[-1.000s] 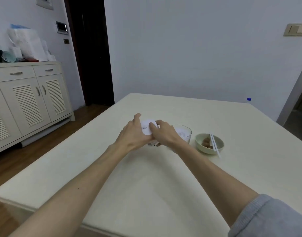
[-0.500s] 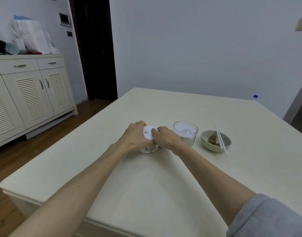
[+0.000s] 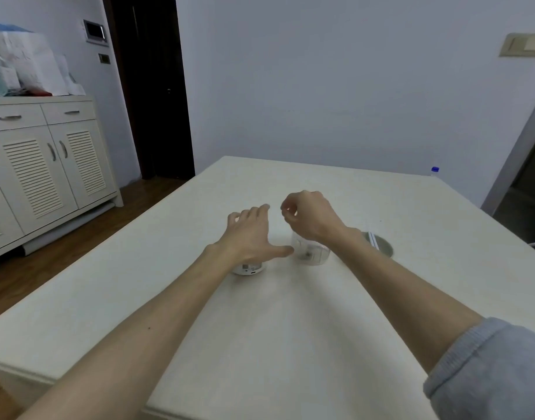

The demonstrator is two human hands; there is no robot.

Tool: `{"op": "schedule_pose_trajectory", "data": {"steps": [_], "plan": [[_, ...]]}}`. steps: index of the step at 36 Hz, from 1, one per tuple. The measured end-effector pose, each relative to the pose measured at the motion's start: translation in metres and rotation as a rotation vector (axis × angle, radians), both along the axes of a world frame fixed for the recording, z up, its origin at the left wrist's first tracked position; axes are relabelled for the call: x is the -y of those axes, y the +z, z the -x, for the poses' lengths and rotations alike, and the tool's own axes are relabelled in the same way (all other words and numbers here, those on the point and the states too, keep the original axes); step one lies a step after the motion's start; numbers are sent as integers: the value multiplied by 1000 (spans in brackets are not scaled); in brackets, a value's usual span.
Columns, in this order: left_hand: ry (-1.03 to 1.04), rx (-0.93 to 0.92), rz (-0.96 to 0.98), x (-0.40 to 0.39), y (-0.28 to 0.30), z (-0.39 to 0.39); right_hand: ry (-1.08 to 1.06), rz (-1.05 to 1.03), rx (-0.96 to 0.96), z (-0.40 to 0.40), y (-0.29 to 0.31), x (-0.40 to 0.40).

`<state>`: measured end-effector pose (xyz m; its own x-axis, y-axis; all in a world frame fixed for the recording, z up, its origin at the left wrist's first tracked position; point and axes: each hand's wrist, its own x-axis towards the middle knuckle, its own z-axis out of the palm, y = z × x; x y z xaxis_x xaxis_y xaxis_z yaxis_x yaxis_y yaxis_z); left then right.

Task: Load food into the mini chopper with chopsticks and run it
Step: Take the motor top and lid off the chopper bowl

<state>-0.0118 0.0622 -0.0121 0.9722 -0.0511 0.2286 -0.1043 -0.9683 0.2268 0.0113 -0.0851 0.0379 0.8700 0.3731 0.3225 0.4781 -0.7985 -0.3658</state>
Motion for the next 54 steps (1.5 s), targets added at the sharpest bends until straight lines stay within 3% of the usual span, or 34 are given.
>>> {"op": "schedule_pose_trajectory", "data": {"steps": [4,11,30,38,47,54], "plan": [[-106,34,142,27,3,-3,-118,59,-46,-11,-7,14],[-130,-92,353,59,-1,-15,-200,164,-150,-21,-17,30],[-15,-124,362,66,-5,-28,-160,283,-204,-36,-19,35],[-69,-198,237,61,6,-32,-187,1,-242,-30,-8,42],[-170,-225,761,31,49,-15,-82,-422,-360,-33,3,55],[-114,-53,906,22,54,1,73,-564,-517,-17,5,52]]}}
